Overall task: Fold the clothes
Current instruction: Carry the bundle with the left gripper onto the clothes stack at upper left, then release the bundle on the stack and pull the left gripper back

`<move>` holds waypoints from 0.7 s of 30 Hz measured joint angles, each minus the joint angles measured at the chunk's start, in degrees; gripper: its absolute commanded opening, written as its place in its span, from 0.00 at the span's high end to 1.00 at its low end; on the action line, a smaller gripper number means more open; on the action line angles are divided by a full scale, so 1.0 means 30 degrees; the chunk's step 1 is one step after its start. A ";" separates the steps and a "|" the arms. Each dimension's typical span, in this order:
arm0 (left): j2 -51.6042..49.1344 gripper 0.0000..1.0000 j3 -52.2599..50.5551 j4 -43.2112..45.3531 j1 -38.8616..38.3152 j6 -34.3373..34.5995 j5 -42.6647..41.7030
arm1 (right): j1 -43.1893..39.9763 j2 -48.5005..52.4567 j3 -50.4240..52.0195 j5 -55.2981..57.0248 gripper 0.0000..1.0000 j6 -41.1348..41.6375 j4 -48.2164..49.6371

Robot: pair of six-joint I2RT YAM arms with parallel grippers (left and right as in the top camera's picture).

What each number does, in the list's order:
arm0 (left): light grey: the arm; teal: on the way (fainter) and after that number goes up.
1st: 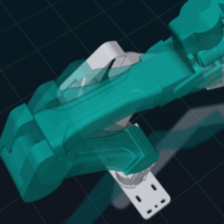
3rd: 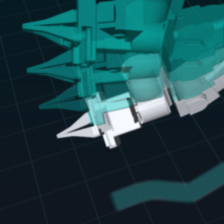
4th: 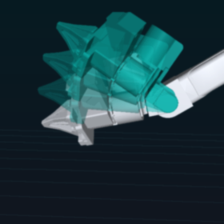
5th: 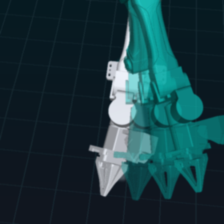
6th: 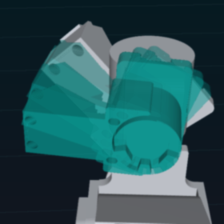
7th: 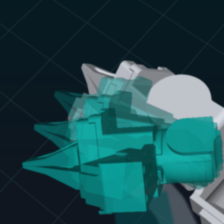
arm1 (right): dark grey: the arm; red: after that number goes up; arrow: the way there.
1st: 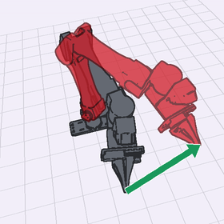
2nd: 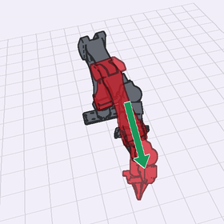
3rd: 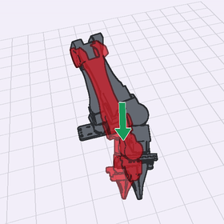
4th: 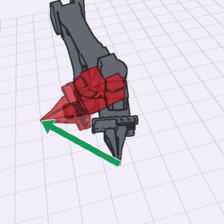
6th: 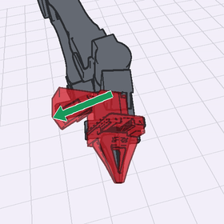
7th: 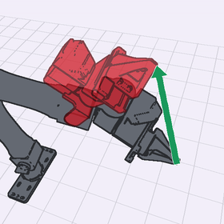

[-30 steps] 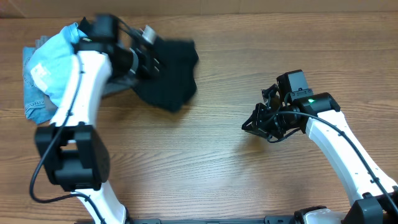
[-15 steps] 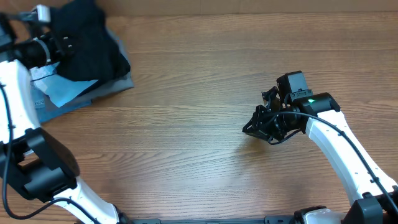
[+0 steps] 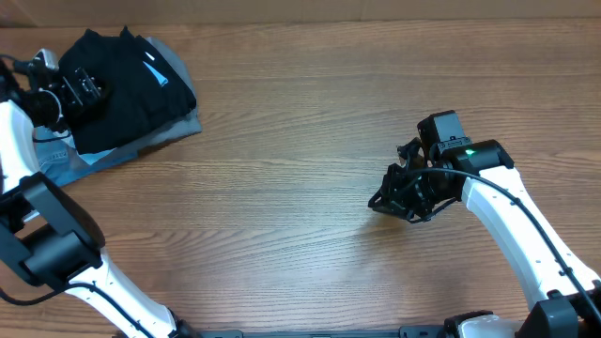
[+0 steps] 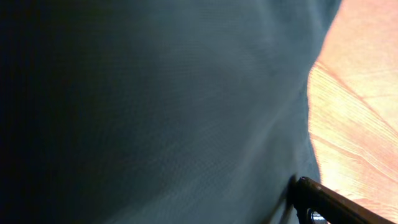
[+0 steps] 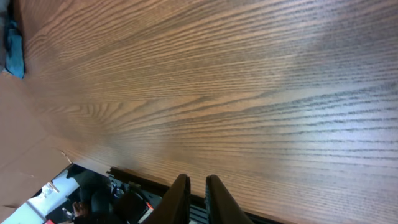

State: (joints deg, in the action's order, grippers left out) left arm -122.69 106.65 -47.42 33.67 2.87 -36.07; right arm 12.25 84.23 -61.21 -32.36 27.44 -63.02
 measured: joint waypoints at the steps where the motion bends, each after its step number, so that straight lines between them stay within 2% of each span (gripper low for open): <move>1: 0.0000 0.00 0.0372 -0.0510 0.0226 0.0000 0.0204 | 0.0000 0.0000 0.0000 0.0007 0.87 0.0000 -0.0066; 7: 0.0335 0.00 0.4160 -0.3949 0.2892 0.0197 0.0750 | 0.0000 0.0000 0.0000 0.0000 0.87 -0.0022 -0.0175; 10: 0.1195 0.00 0.6339 -0.5625 0.4262 0.0335 0.0306 | 0.0000 0.0000 0.0000 0.0058 0.84 -0.0255 0.0138; 13: 0.2674 0.00 0.7970 -0.7293 0.4524 -0.0153 -0.0685 | 0.0000 -0.0073 0.0000 0.0437 0.82 -0.0597 0.0707; 16: 0.4481 0.00 0.8816 -0.8837 0.3031 -0.1137 -0.1304 | 0.0000 -0.0525 -0.0328 0.0947 0.78 -0.1115 0.0889; 18: 0.5916 0.00 0.9085 -0.9690 0.0852 -0.1982 -0.1341 | 0.0000 -0.1166 -0.1049 0.1239 0.74 -0.1625 0.0831; 20: 0.7169 0.00 0.9114 -1.0440 -0.1399 -0.2543 -0.0852 | 0.0000 -0.2076 -0.2251 0.1588 0.65 -0.2259 0.0634; 21: 0.7825 0.00 0.9122 -1.0805 -0.2739 -0.2754 -0.0299 | 0.0000 -0.2681 -0.3075 0.1829 0.57 -0.2667 0.0415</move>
State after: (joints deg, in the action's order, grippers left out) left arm -99.22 134.02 -79.83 25.45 -5.39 -36.97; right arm 12.25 76.18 -70.43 -26.87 19.44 -61.78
